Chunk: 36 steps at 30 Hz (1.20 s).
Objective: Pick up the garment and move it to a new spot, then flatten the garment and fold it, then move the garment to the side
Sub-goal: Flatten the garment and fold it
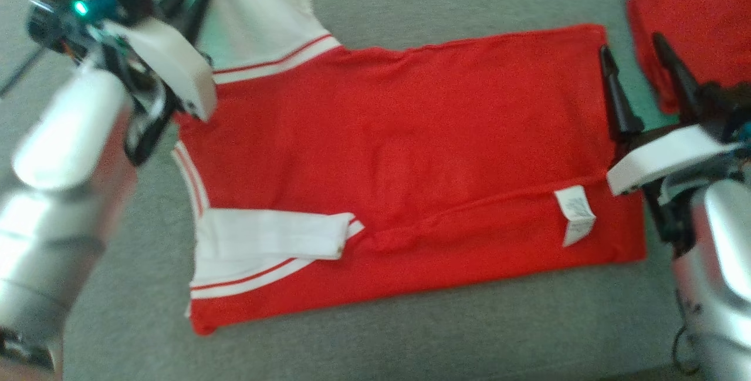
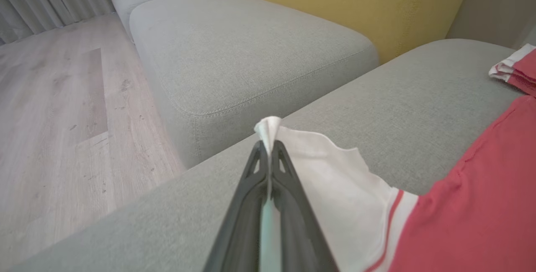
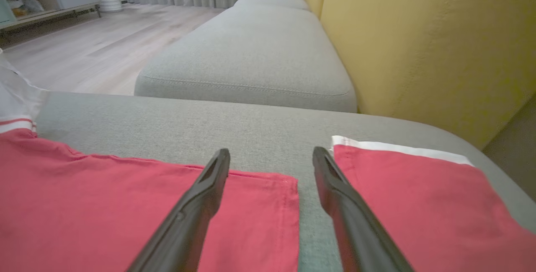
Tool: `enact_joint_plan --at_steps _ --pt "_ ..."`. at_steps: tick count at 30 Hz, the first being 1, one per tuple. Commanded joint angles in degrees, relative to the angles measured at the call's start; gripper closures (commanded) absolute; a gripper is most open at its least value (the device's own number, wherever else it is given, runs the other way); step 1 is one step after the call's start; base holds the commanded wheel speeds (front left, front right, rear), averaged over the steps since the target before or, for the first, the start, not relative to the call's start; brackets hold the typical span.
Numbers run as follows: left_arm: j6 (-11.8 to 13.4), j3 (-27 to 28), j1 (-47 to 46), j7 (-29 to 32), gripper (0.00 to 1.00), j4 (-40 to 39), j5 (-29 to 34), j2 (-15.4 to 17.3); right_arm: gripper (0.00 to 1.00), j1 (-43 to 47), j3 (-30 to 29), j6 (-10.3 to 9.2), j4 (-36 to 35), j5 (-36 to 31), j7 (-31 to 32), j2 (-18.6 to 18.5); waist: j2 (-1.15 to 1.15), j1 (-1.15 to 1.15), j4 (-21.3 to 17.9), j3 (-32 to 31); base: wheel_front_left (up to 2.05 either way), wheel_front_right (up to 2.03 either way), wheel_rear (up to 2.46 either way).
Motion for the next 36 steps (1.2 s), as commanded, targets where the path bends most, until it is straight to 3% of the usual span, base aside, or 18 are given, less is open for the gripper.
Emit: enact_joint_plan --at_steps 1,10,22,23,24,29,36 --pt "0.84 1.36 0.8 -0.81 1.0 -4.35 -0.05 2.32 0.0 -2.7 1.36 -0.05 -0.13 1.63 2.89 -3.0 0.0 0.01 3.58 -1.23 0.0 0.0 0.0" --pt "3.66 -1.01 8.59 0.03 1.0 -18.43 0.19 3.28 0.0 -9.96 3.01 -0.05 11.38 6.01 12.32 -9.67 0.0 0.01 8.25 -1.2 0.0 0.0 0.0" --pt "5.87 -3.06 10.97 2.73 1.0 -28.02 0.67 3.45 0.0 -16.82 9.14 -0.05 27.42 10.66 16.9 -12.89 0.0 0.01 11.18 0.57 0.0 0.0 0.0" --pt "5.9 -3.05 10.93 2.82 1.0 -28.13 0.61 3.52 0.18 -17.2 10.03 -0.05 27.98 11.16 17.09 -12.96 0.0 0.01 11.18 0.6 0.0 0.0 0.0" --pt "5.99 -2.96 10.88 2.85 1.0 -28.12 0.55 3.63 0.97 -17.68 10.73 -0.05 28.48 11.74 17.19 -13.06 0.0 0.01 11.13 0.61 0.0 0.0 0.0" --pt "7.14 -1.82 10.7 2.52 1.0 -27.06 0.27 4.49 1.0 -20.62 14.23 -0.05 29.06 14.42 16.24 -14.19 0.0 0.01 10.01 0.21 0.0 0.0 0.0" --pt "8.87 1.71 5.26 0.94 1.0 -22.69 1.06 5.83 1.0 -26.67 17.95 -0.05 23.46 22.36 11.01 -16.37 0.0 0.01 7.53 1.2 0.0 0.0 0.0"
